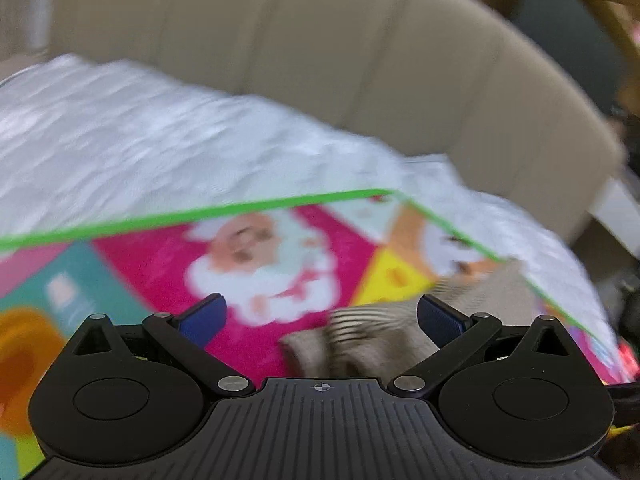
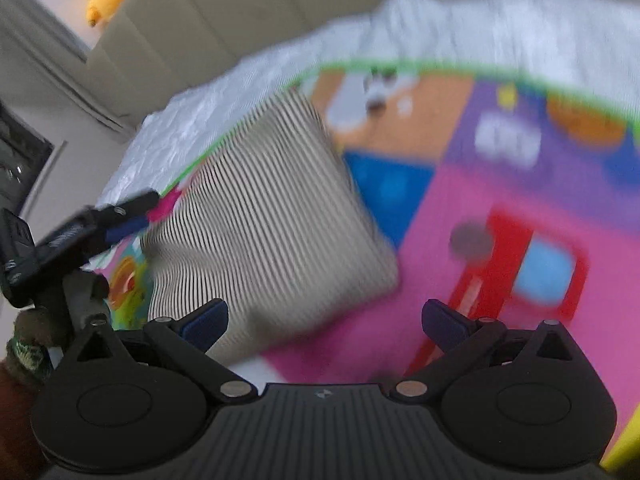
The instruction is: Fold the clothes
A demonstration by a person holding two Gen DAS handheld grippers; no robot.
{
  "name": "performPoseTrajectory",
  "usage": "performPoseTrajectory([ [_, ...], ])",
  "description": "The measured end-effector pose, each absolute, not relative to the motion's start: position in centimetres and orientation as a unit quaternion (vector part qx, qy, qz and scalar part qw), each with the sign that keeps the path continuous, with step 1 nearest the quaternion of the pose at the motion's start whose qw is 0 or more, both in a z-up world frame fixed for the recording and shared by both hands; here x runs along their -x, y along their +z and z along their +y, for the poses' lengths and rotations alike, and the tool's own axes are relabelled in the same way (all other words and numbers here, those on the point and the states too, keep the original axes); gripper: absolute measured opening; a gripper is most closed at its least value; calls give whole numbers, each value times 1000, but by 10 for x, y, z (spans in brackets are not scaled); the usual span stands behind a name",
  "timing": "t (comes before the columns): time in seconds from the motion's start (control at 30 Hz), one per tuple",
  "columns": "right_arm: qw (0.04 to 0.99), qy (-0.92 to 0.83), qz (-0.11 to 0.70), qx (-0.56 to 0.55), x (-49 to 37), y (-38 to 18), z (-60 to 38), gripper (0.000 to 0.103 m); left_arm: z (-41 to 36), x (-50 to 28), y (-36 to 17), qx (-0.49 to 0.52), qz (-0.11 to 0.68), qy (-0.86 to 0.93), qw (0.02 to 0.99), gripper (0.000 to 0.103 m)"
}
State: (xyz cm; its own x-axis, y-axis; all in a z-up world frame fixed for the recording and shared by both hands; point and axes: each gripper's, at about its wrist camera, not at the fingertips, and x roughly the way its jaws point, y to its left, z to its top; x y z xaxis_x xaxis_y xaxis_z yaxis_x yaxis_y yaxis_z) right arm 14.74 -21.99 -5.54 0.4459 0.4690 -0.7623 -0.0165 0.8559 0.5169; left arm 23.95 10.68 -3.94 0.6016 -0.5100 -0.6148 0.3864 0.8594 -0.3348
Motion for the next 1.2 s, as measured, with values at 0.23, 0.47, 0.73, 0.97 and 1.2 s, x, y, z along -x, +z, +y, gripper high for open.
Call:
performPoseTrajectory([
  [0.23, 811, 150, 500, -265, -169, -73, -220, 82, 73, -254, -42, -36, 406, -367, 836, 103],
  [0.47, 810, 149, 492, -282, -197, -76, -225, 74, 69, -274, -76, -11, 462, -370, 806, 103],
  [0.73, 840, 186, 471, -194, -273, -68, -200, 74, 61, -259, -82, 12, 475, -357, 804, 103],
  [0.97, 860, 232, 449, -76, -280, -46, -179, 78, 39, -224, -81, 32, 486, -349, 800, 103],
  [1.2, 871, 219, 435, -61, -234, -39, -203, 85, 13, -185, -83, 57, 499, -350, 791, 103],
])
